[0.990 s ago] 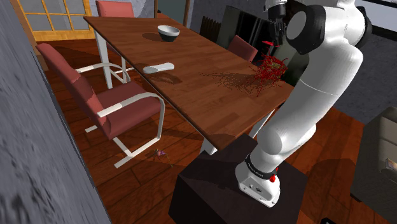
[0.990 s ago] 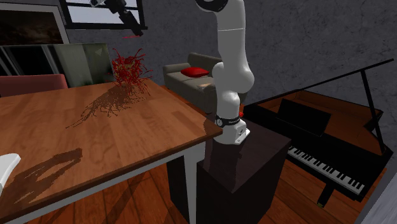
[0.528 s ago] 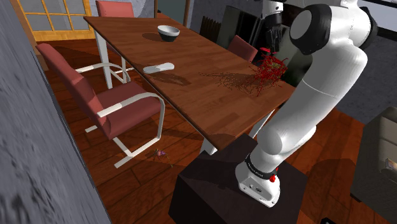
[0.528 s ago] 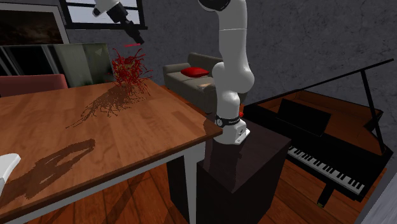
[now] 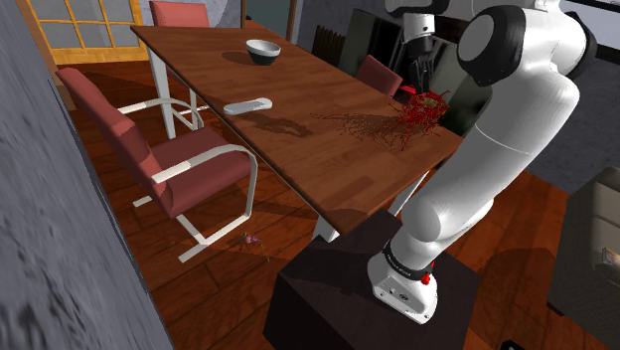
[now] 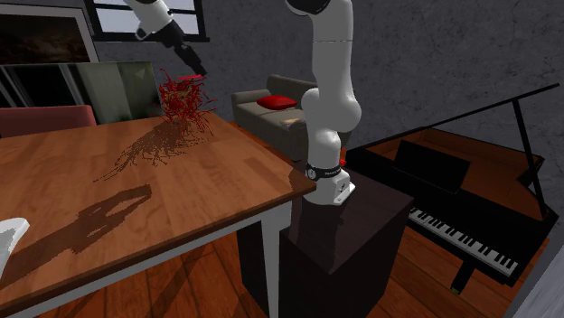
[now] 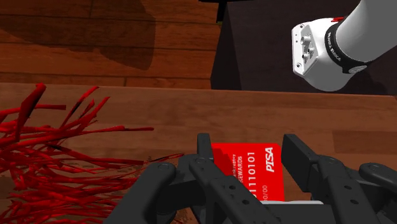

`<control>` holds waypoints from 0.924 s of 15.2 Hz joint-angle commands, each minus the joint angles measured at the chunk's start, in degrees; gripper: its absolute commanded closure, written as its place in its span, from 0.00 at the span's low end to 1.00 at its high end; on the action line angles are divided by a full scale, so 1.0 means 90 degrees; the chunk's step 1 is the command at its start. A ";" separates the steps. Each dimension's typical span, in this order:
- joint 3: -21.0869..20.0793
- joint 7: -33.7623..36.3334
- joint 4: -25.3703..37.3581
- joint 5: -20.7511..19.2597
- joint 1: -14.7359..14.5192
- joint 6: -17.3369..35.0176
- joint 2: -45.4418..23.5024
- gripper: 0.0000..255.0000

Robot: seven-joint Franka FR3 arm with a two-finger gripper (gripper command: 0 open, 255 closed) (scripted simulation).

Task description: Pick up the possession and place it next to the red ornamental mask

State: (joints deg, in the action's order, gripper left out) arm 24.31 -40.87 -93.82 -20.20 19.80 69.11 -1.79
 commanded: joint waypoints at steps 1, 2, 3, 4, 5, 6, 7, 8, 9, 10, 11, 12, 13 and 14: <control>0.0005 0.0050 -0.0167 0.0016 0.0007 0.0164 0.0000 1.00; 0.0006 0.0080 -0.0261 0.0022 0.0008 0.0244 0.0010 1.00; 0.0007 0.0109 -0.0353 0.0028 0.0009 0.0325 0.0018 1.00; 0.0007 0.0138 -0.0444 0.0033 0.0010 0.0405 0.0024 1.00; 0.0009 0.0165 -0.0533 0.0039 0.0012 0.0486 0.0028 1.00; 0.0010 0.0192 -0.0620 0.0045 0.0013 0.0566 0.0031 1.00; 0.0011 0.0219 -0.0705 0.0051 0.0015 0.0646 0.0033 1.00; 0.0013 0.0244 -0.0788 0.0057 0.0017 0.0726 0.0033 1.00; 0.0015 0.0269 -0.0870 0.0062 0.0019 0.0806 0.0031 1.00; 0.0017 0.0294 -0.0951 0.0068 0.0022 0.0886 0.0028 1.00; 0.0019 0.0318 -0.1029 0.0074 0.0024 0.0965 0.0024 1.00; 0.0021 0.0341 -0.1107 0.0080 0.0027 0.1045 0.0018 1.00; 0.0023 0.0363 -0.1182 0.0086 0.0030 0.1125 0.0010 1.00; 0.0025 0.0385 -0.1256 0.0093 0.0033 0.1204 0.0001 1.00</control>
State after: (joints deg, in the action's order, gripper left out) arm 24.56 -37.73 -104.25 -19.42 20.12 79.17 -1.83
